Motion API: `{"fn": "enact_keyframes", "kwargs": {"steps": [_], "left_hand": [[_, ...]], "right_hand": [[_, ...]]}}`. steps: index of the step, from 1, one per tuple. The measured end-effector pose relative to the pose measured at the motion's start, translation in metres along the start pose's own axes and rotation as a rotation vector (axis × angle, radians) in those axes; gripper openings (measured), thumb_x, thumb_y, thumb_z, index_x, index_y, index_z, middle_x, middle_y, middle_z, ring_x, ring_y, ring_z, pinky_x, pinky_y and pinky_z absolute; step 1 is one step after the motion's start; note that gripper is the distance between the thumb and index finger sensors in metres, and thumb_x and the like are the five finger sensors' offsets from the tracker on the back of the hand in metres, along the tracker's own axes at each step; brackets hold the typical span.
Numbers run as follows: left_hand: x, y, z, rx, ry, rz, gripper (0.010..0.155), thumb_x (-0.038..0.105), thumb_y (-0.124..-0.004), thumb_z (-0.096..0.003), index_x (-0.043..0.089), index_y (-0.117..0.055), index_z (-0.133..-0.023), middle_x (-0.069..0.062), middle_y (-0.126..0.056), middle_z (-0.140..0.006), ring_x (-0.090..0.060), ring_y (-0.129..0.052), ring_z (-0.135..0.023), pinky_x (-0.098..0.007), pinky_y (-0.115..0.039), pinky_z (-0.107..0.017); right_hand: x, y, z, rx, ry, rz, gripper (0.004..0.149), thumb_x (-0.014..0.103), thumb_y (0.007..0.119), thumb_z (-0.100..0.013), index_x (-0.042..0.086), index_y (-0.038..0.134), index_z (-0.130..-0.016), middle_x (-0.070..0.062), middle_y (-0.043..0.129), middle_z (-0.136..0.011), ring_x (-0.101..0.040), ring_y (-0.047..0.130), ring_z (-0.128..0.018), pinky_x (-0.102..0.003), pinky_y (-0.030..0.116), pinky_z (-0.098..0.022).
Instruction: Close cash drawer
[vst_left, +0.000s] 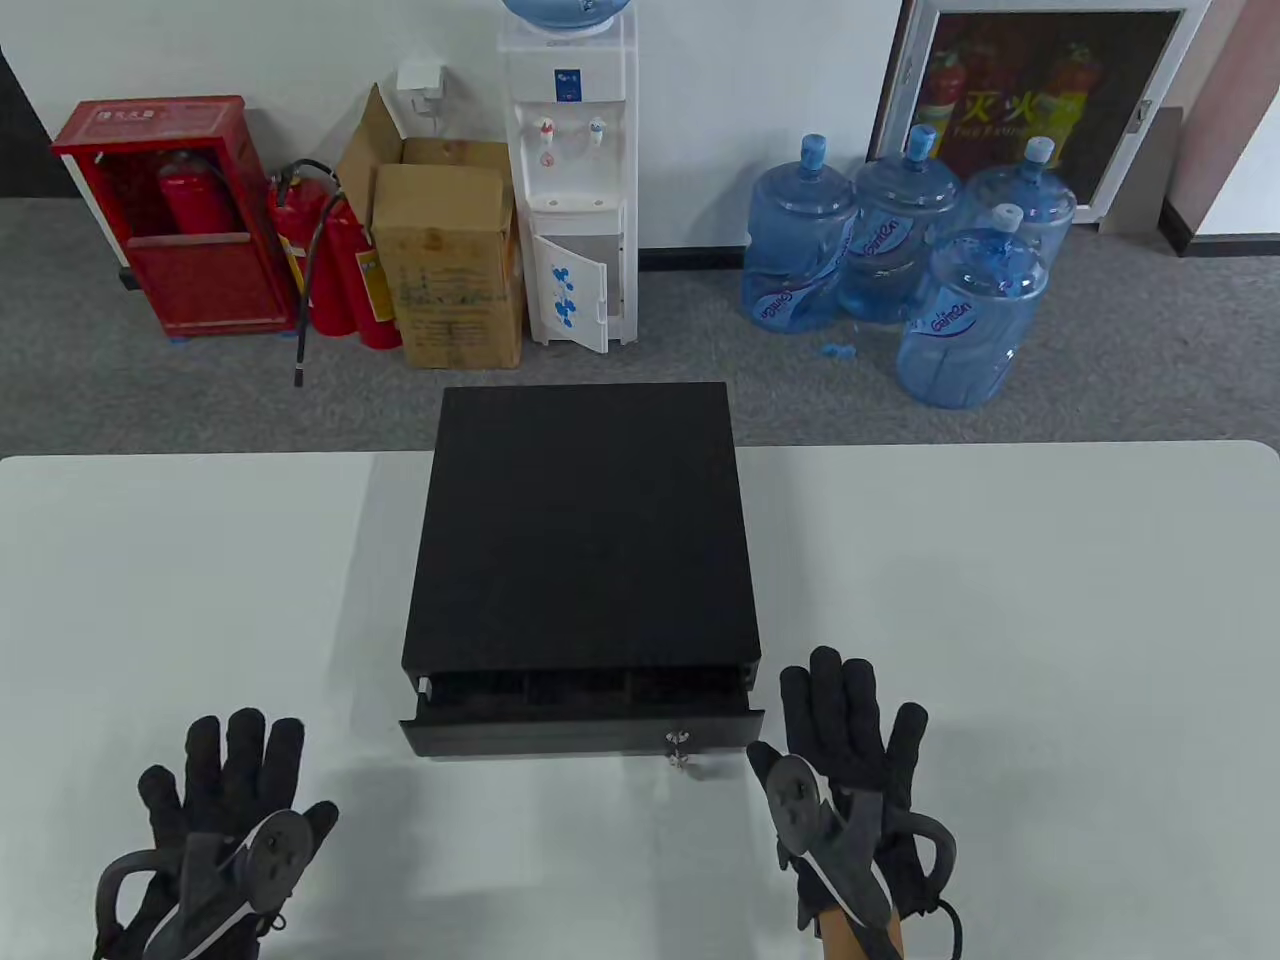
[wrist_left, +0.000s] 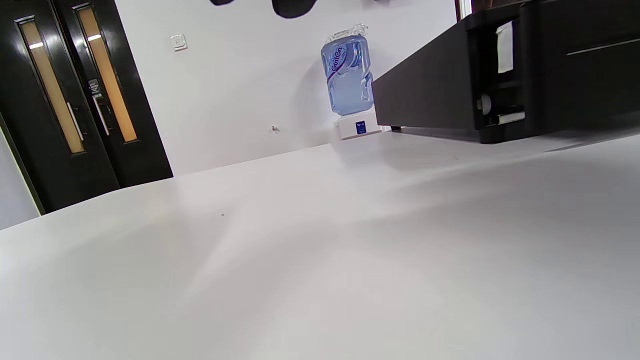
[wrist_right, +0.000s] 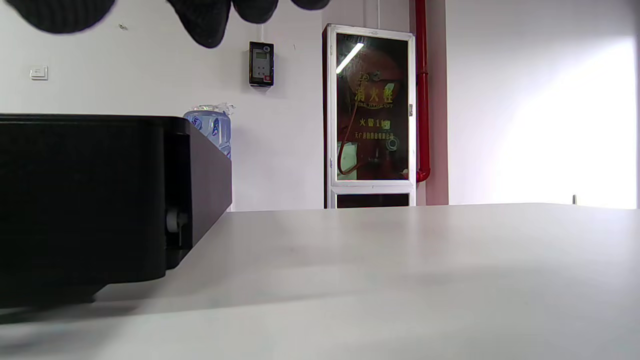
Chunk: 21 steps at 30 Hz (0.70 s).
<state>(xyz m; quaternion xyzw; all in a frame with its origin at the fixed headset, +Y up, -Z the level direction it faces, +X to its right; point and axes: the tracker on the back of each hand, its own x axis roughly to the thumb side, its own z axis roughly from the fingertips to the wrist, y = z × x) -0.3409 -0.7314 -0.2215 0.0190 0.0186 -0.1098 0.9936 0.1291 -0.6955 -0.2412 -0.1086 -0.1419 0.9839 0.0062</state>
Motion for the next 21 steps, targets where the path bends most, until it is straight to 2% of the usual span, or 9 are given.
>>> {"fn": "enact_keyframes", "kwargs": {"steps": [21], "left_hand": [[-0.0004, -0.0006, 0.001, 0.002, -0.006, 0.01, 0.083, 0.07, -0.045, -0.0503, 0.03, -0.017, -0.118, -0.011, -0.029, -0.13, -0.046, -0.025, -0.12, -0.074, -0.032, -0.076]], "right_hand": [[-0.0013, 0.0049, 0.0008, -0.014, 0.012, -0.009, 0.076, 0.07, 0.053, -0.034, 0.05, 0.037, -0.105, 0.022, 0.025, -0.118, -0.006, 0.023, -0.113, -0.052, 0.027, -0.081]]}}
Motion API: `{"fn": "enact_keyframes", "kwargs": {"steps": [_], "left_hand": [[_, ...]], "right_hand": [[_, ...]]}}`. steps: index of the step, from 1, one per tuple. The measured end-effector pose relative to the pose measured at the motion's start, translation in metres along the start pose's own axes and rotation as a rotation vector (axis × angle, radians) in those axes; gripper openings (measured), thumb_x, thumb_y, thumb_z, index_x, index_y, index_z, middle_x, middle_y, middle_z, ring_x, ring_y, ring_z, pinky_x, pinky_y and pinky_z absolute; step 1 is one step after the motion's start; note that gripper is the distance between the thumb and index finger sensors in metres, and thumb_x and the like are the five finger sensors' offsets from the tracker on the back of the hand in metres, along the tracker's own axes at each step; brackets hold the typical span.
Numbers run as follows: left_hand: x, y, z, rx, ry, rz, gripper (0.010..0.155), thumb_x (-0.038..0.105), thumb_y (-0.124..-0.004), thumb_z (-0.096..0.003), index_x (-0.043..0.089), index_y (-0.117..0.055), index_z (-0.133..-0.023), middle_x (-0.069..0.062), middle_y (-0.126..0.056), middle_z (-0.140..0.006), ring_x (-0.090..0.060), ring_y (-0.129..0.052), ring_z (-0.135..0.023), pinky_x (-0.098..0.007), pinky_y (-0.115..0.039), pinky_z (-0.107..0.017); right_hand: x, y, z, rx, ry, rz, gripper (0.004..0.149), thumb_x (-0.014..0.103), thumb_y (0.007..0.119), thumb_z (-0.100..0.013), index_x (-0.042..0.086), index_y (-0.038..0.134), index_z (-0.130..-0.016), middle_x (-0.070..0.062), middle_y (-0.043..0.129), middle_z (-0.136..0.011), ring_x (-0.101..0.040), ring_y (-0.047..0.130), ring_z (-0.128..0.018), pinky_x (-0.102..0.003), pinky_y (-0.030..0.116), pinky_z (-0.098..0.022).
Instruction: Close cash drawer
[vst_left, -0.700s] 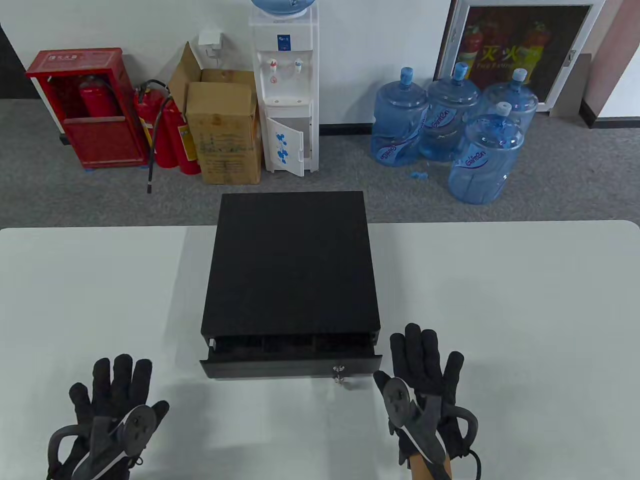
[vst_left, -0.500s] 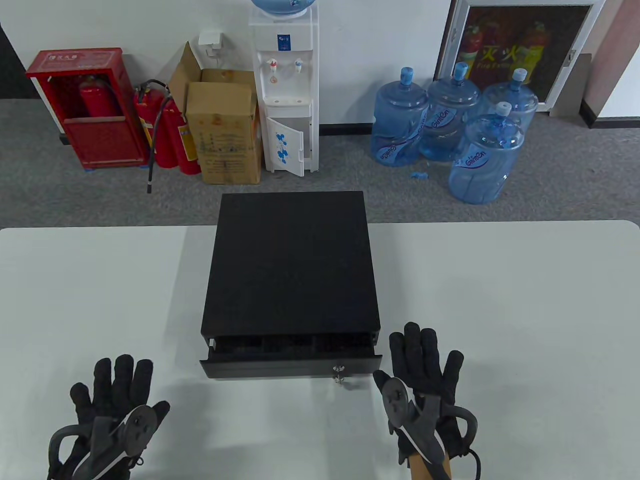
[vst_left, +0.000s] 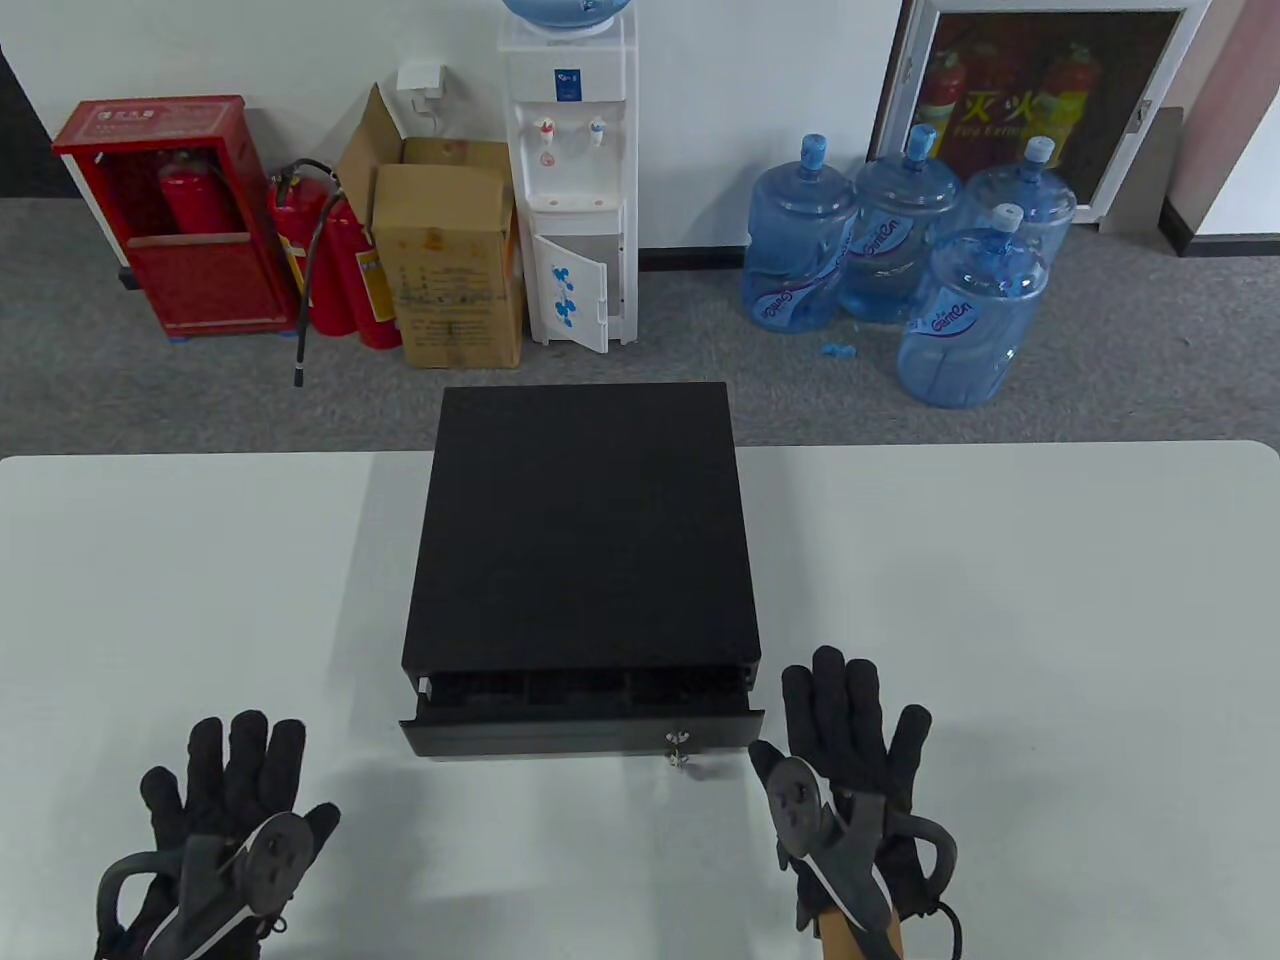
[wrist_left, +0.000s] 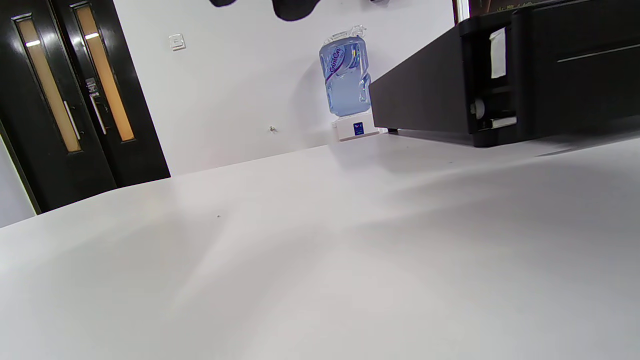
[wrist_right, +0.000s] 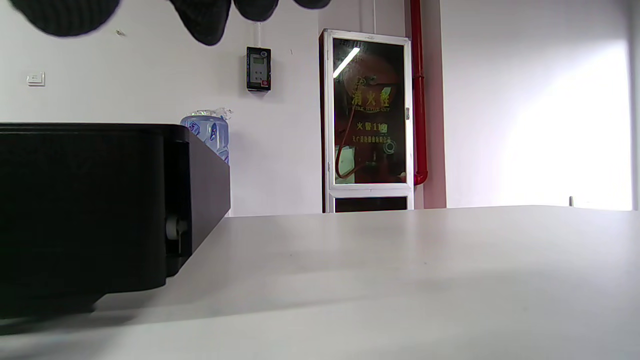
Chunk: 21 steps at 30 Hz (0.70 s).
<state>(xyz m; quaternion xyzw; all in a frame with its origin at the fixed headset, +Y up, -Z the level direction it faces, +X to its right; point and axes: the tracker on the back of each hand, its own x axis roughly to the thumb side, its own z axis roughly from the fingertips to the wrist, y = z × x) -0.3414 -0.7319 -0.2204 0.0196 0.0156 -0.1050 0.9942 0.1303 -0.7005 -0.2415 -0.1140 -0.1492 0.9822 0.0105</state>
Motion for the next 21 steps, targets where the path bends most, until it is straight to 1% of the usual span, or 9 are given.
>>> {"fn": "enact_keyframes", "kwargs": {"steps": [10, 14, 18, 21], "left_hand": [[0.0, 0.0, 0.001, -0.002, -0.002, 0.007, 0.083, 0.07, -0.045, -0.0502, 0.03, -0.018, -0.118, -0.011, -0.029, -0.13, -0.046, -0.026, -0.12, -0.074, -0.032, -0.076], [0.001, 0.0, 0.001, -0.007, -0.006, 0.005, 0.083, 0.07, -0.045, -0.0502, 0.03, -0.018, -0.118, -0.011, -0.03, -0.13, -0.045, -0.026, -0.12, -0.074, -0.032, -0.076], [0.001, -0.001, 0.001, -0.015, -0.01, 0.006, 0.083, 0.07, -0.045, -0.0502, 0.03, -0.018, -0.118, -0.011, -0.03, -0.13, -0.045, -0.027, -0.12, -0.074, -0.033, -0.076], [0.002, -0.001, 0.001, -0.016, -0.012, 0.005, 0.083, 0.07, -0.045, -0.0502, 0.03, -0.018, -0.118, -0.011, -0.031, -0.13, -0.045, -0.027, -0.12, -0.074, -0.033, -0.076]], "right_hand": [[0.003, 0.003, 0.001, 0.002, -0.005, -0.015, 0.075, 0.07, 0.053, -0.034, 0.05, 0.037, -0.105, 0.02, 0.027, -0.119, -0.008, 0.025, -0.114, -0.055, 0.028, -0.08], [0.008, 0.003, 0.002, -0.02, -0.016, -0.048, 0.074, 0.069, 0.055, -0.035, 0.048, 0.042, -0.105, 0.015, 0.033, -0.121, -0.012, 0.032, -0.115, -0.058, 0.03, -0.079], [0.017, 0.002, 0.005, -0.084, -0.034, -0.059, 0.072, 0.068, 0.06, -0.036, 0.044, 0.051, -0.103, 0.01, 0.05, -0.118, -0.016, 0.049, -0.114, -0.061, 0.038, -0.079], [0.025, 0.0, 0.007, -0.148, -0.057, -0.058, 0.069, 0.067, 0.062, -0.036, 0.041, 0.059, -0.1, 0.008, 0.062, -0.112, -0.018, 0.065, -0.107, -0.06, 0.049, -0.079]]}}
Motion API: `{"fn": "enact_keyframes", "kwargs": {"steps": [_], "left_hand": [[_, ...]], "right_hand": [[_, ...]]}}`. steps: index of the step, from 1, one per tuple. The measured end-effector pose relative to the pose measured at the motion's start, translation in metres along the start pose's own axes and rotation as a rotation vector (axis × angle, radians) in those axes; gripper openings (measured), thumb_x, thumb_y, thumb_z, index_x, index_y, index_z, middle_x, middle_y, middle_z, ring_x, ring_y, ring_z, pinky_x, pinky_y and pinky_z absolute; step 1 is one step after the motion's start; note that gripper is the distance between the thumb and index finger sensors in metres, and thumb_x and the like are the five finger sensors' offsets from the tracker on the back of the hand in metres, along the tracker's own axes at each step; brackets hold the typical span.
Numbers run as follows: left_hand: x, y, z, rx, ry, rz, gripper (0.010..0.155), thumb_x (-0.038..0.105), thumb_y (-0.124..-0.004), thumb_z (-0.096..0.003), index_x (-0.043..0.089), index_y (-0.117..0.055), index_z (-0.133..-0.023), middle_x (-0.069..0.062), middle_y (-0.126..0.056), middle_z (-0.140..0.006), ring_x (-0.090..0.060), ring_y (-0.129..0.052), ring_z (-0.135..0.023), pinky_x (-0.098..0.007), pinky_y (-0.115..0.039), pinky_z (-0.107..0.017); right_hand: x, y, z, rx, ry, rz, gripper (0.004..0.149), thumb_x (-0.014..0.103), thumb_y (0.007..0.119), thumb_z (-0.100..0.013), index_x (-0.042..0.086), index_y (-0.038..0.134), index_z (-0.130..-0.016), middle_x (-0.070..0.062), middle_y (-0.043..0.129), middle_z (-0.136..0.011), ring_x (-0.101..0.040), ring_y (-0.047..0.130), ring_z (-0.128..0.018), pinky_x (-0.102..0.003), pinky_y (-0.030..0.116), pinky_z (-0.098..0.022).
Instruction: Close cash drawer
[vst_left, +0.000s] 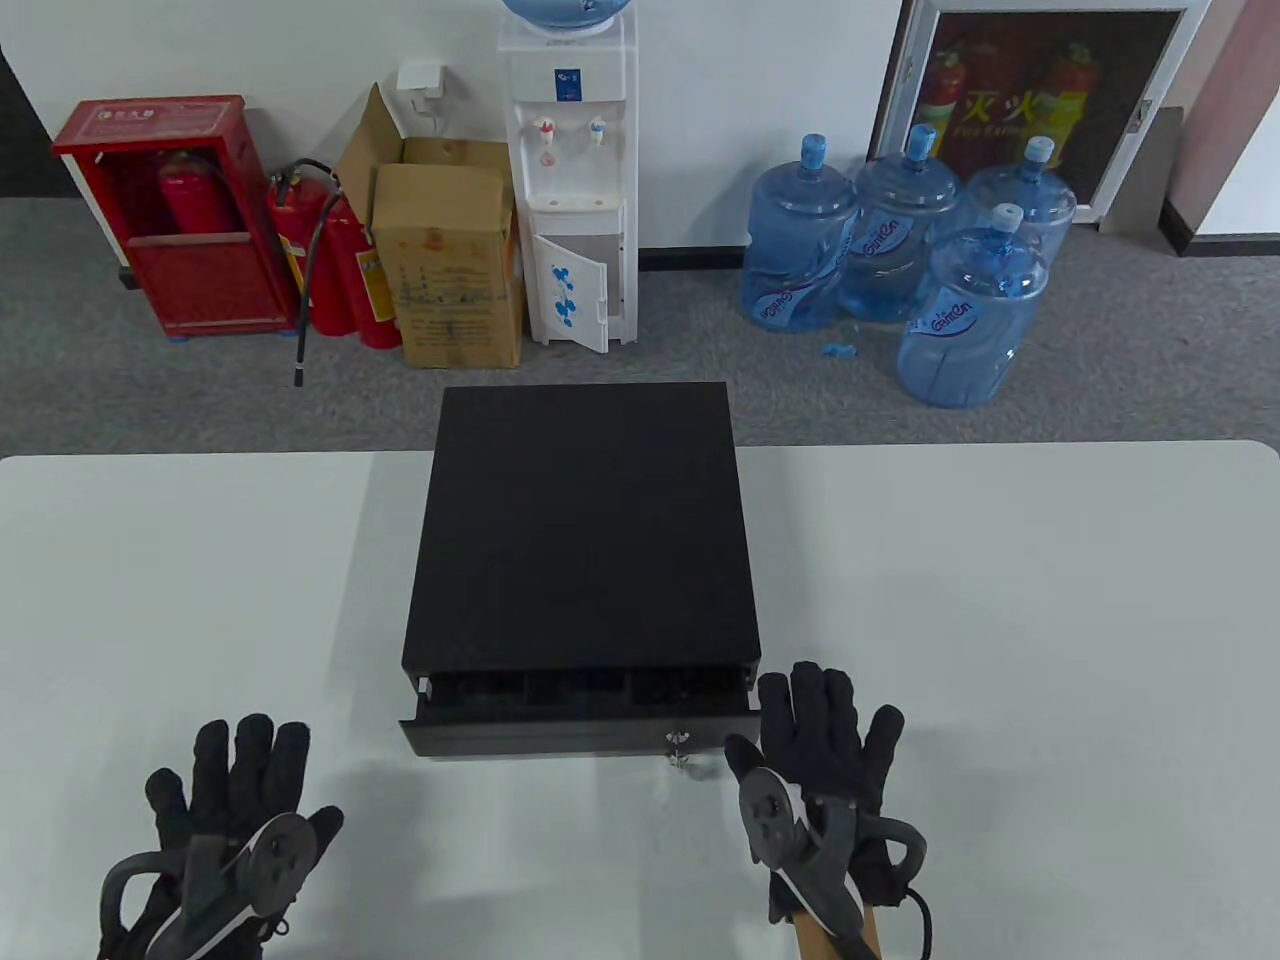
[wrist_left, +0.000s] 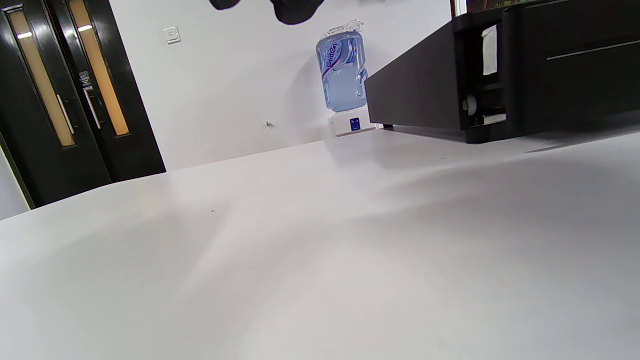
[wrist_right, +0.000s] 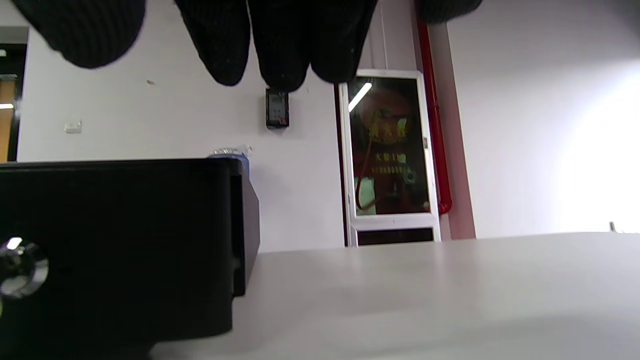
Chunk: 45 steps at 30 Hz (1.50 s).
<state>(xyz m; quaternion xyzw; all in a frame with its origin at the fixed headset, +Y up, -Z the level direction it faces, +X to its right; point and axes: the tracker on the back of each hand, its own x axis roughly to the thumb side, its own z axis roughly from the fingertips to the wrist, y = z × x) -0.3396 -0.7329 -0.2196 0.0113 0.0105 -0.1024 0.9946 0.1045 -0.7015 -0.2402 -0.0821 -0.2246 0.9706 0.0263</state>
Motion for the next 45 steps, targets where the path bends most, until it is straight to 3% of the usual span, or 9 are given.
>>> {"fn": "enact_keyframes", "kwargs": {"steps": [5, 10, 19, 29, 38, 45], "left_hand": [[0.0, 0.0, 0.0, -0.002, -0.002, 0.002, 0.083, 0.07, -0.045, -0.0503, 0.03, -0.018, -0.118, -0.011, -0.03, -0.13, -0.045, -0.027, -0.12, -0.074, -0.033, -0.076], [0.0, 0.0, 0.0, -0.004, -0.004, 0.007, 0.083, 0.07, -0.045, -0.0503, 0.03, -0.018, -0.118, -0.011, -0.03, -0.13, -0.045, -0.027, -0.12, -0.074, -0.033, -0.076], [0.001, 0.0, 0.001, -0.01, -0.013, 0.012, 0.083, 0.07, -0.045, -0.0503, 0.03, -0.019, -0.118, -0.011, -0.031, -0.13, -0.045, -0.027, -0.12, -0.074, -0.033, -0.076], [0.002, -0.001, 0.001, -0.017, -0.015, 0.019, 0.083, 0.069, -0.045, -0.0503, 0.03, -0.019, -0.118, -0.011, -0.032, -0.13, -0.045, -0.028, -0.12, -0.074, -0.033, -0.076], [0.002, -0.001, 0.001, -0.021, -0.021, 0.023, 0.083, 0.069, -0.045, -0.0503, 0.03, -0.019, -0.118, -0.011, -0.032, -0.13, -0.045, -0.029, -0.12, -0.074, -0.034, -0.076], [0.003, 0.0, 0.001, -0.027, -0.019, 0.027, 0.083, 0.069, -0.045, -0.0504, 0.03, -0.019, -0.118, -0.011, -0.032, -0.13, -0.045, -0.029, -0.12, -0.074, -0.034, -0.076]], "right_hand": [[0.016, 0.0, 0.004, -0.079, -0.054, 0.006, 0.064, 0.065, 0.065, -0.036, 0.037, 0.068, -0.094, 0.007, 0.076, -0.099, -0.019, 0.082, -0.09, -0.054, 0.063, -0.075], [0.029, 0.002, 0.007, -0.117, -0.097, 0.028, 0.057, 0.065, 0.067, -0.036, 0.036, 0.078, -0.084, 0.007, 0.088, -0.081, -0.017, 0.094, -0.065, -0.044, 0.079, -0.062], [0.048, 0.015, 0.013, -0.092, -0.173, 0.076, 0.046, 0.064, 0.072, -0.035, 0.035, 0.091, -0.066, 0.008, 0.1, -0.058, -0.013, 0.1, -0.04, -0.04, 0.087, -0.045], [0.056, 0.034, 0.014, -0.022, -0.181, 0.09, 0.045, 0.063, 0.074, -0.035, 0.033, 0.097, -0.059, 0.007, 0.104, -0.047, -0.012, 0.102, -0.028, -0.039, 0.09, -0.036], [0.062, 0.05, 0.012, 0.05, -0.147, 0.119, 0.046, 0.063, 0.075, -0.035, 0.033, 0.098, -0.062, 0.007, 0.105, -0.044, -0.011, 0.101, -0.024, -0.038, 0.091, -0.032], [0.059, 0.056, 0.009, 0.122, -0.076, 0.037, 0.042, 0.061, 0.075, -0.039, 0.034, 0.096, -0.064, 0.005, 0.104, -0.046, -0.012, 0.101, -0.024, -0.039, 0.09, -0.032]]}}
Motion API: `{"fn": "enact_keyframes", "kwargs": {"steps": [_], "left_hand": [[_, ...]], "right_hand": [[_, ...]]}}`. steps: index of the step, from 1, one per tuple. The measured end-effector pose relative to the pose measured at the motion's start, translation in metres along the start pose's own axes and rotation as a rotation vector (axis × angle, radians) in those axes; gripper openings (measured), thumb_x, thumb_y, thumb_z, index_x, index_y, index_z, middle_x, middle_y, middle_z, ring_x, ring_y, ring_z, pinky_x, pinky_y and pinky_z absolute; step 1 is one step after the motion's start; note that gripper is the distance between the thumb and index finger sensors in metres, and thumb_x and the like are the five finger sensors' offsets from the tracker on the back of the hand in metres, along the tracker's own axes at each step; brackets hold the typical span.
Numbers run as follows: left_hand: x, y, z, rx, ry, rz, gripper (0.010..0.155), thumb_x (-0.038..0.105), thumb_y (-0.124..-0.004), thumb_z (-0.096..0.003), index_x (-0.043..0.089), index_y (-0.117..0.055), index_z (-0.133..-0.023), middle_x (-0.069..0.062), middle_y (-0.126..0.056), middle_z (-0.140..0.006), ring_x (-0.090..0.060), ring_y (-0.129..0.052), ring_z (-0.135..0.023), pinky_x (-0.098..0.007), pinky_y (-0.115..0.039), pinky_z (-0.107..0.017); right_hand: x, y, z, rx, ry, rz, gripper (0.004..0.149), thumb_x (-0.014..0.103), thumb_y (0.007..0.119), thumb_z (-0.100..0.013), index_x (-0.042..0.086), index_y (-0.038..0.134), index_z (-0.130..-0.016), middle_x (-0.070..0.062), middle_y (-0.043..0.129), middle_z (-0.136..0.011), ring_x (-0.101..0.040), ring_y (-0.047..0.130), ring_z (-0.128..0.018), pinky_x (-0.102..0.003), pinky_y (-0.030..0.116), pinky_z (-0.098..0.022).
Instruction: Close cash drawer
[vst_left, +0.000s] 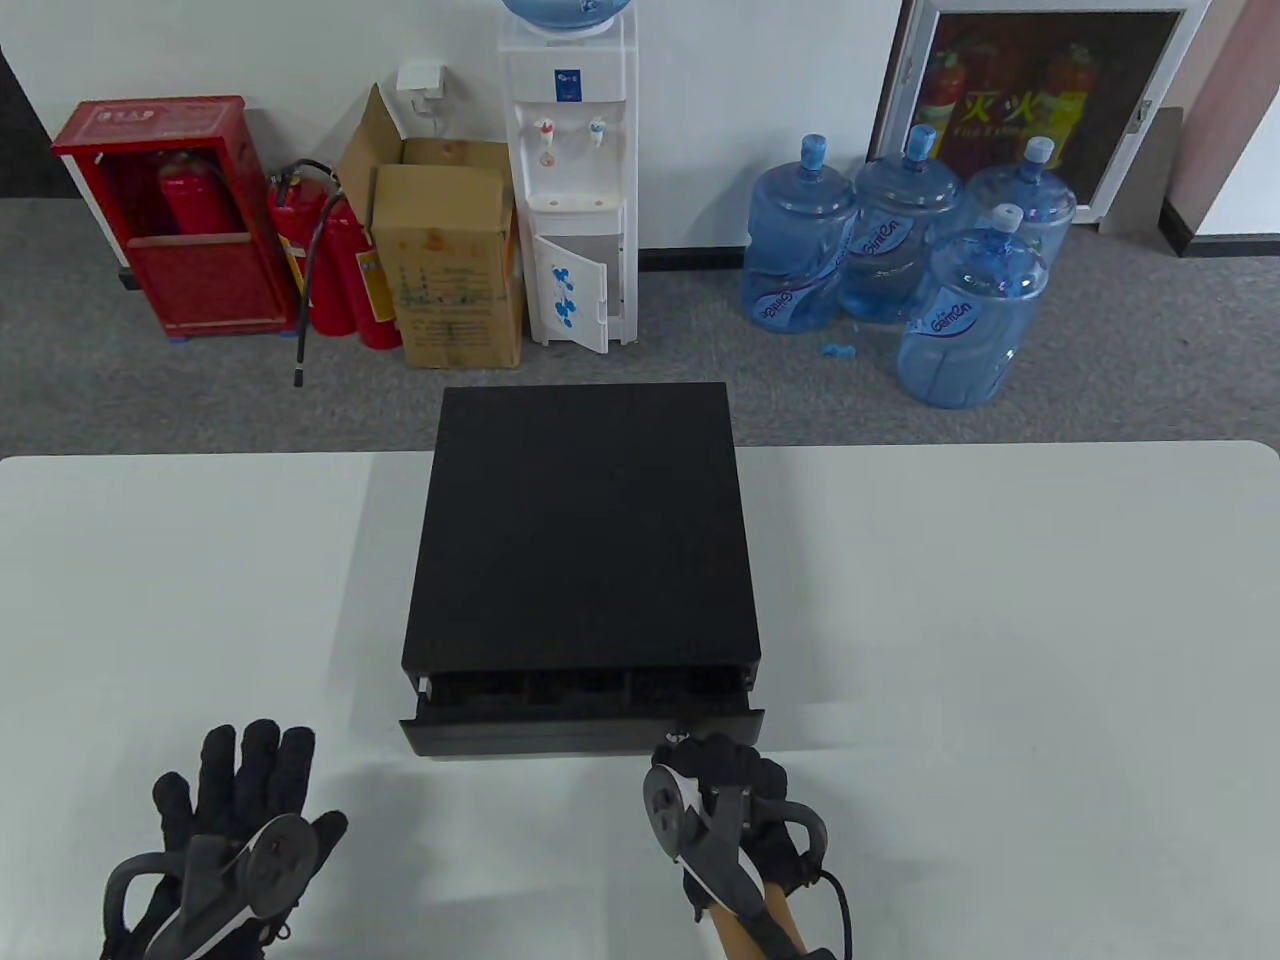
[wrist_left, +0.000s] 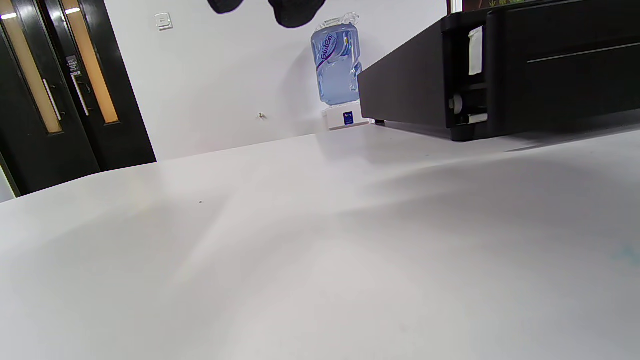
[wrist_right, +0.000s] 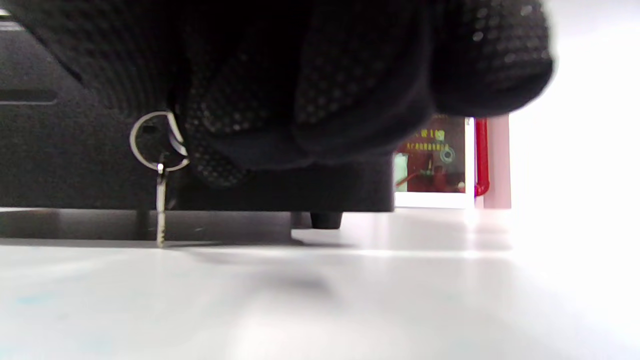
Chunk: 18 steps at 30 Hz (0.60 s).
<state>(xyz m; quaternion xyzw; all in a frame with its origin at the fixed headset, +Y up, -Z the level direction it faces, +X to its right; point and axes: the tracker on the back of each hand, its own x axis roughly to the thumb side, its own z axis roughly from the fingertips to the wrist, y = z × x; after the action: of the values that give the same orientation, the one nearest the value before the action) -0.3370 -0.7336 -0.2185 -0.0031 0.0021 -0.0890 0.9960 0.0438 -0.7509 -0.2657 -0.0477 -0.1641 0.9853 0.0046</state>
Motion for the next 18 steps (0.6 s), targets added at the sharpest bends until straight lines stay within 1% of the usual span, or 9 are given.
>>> {"fn": "enact_keyframes", "kwargs": {"steps": [3, 4, 7, 11, 15, 18], "left_hand": [[0.0, 0.0, 0.0, -0.004, 0.0, -0.001, 0.083, 0.069, -0.045, -0.0504, 0.03, -0.019, -0.118, -0.011, -0.032, -0.13, -0.045, -0.029, -0.12, -0.074, -0.034, -0.076], [0.001, 0.0, 0.0, -0.008, -0.001, -0.001, 0.083, 0.069, -0.045, -0.0505, 0.03, -0.018, -0.118, -0.011, -0.032, -0.13, -0.045, -0.029, -0.12, -0.074, -0.034, -0.076], [0.002, 0.0, 0.0, -0.014, -0.003, 0.001, 0.083, 0.069, -0.045, -0.0505, 0.029, -0.018, -0.118, -0.011, -0.033, -0.13, -0.045, -0.029, -0.12, -0.074, -0.034, -0.076], [0.003, 0.001, 0.0, -0.012, -0.009, -0.004, 0.083, 0.069, -0.045, -0.0505, 0.029, -0.017, -0.118, -0.011, -0.033, -0.13, -0.045, -0.029, -0.12, -0.074, -0.034, -0.076], [0.004, 0.001, 0.0, -0.011, -0.016, -0.005, 0.083, 0.069, -0.045, -0.0505, 0.029, -0.017, -0.118, -0.011, -0.032, -0.13, -0.045, -0.029, -0.12, -0.074, -0.034, -0.077], [0.005, 0.0, -0.001, -0.015, -0.023, -0.008, 0.083, 0.069, -0.045, -0.0505, 0.029, -0.017, -0.118, -0.011, -0.032, -0.13, -0.045, -0.029, -0.12, -0.074, -0.034, -0.076]], "right_hand": [[0.003, 0.002, -0.001, 0.03, 0.006, 0.004, 0.041, 0.059, 0.077, -0.04, 0.033, 0.094, -0.066, 0.005, 0.104, -0.047, -0.011, 0.102, -0.025, -0.039, 0.091, -0.033], [0.004, 0.003, -0.001, 0.05, 0.022, -0.001, 0.041, 0.058, 0.078, -0.04, 0.03, 0.094, -0.066, 0.004, 0.104, -0.048, -0.012, 0.102, -0.026, -0.039, 0.091, -0.033], [0.004, 0.004, -0.004, 0.104, 0.073, -0.077, 0.041, 0.053, 0.077, -0.041, 0.025, 0.095, -0.065, 0.0, 0.103, -0.047, -0.014, 0.101, -0.026, -0.041, 0.09, -0.033], [0.002, 0.011, -0.013, 0.246, 0.155, -0.185, 0.043, 0.05, 0.073, -0.043, 0.018, 0.094, -0.064, -0.003, 0.101, -0.044, -0.014, 0.099, -0.023, -0.043, 0.089, -0.032], [0.009, 0.012, -0.024, 0.355, 0.187, -0.126, 0.045, 0.048, 0.068, -0.043, 0.017, 0.091, -0.067, -0.002, 0.099, -0.047, -0.014, 0.097, -0.026, -0.043, 0.088, -0.034], [0.018, 0.013, -0.033, 0.384, 0.194, -0.041, 0.045, 0.047, 0.066, -0.044, 0.017, 0.09, -0.067, -0.002, 0.099, -0.047, -0.015, 0.097, -0.026, -0.044, 0.088, -0.034]]}}
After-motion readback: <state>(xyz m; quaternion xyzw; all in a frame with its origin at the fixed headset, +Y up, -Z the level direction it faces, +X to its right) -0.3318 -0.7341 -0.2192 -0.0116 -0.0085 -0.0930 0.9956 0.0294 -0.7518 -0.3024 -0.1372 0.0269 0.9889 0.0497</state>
